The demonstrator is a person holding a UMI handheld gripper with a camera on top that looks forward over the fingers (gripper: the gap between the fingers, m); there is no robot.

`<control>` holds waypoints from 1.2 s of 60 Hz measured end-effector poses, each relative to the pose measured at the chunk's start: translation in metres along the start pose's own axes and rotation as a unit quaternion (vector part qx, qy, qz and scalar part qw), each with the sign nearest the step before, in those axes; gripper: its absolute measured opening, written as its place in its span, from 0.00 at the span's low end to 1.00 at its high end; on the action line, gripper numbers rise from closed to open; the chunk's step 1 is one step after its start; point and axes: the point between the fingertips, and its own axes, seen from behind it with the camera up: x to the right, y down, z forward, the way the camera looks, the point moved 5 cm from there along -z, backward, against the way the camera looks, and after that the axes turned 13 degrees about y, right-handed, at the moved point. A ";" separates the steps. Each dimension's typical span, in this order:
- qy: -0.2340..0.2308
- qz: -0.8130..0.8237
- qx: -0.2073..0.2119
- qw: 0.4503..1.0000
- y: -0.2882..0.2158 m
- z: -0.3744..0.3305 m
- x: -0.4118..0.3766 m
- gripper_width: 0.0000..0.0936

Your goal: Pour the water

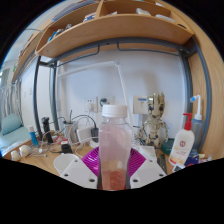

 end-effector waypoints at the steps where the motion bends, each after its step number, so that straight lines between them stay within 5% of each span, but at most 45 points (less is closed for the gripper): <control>1: -0.001 -0.001 0.001 1.000 0.002 0.001 -0.001 0.35; 23: 0.025 -0.029 0.018 0.999 0.031 0.005 -0.004 0.37; 36: 0.023 -0.015 0.026 0.999 0.031 0.003 -0.001 0.49; 48: 0.028 0.008 -0.009 1.000 0.039 -0.011 0.007 0.93; 72: 0.123 0.053 -0.039 0.990 0.042 -0.150 0.043 0.92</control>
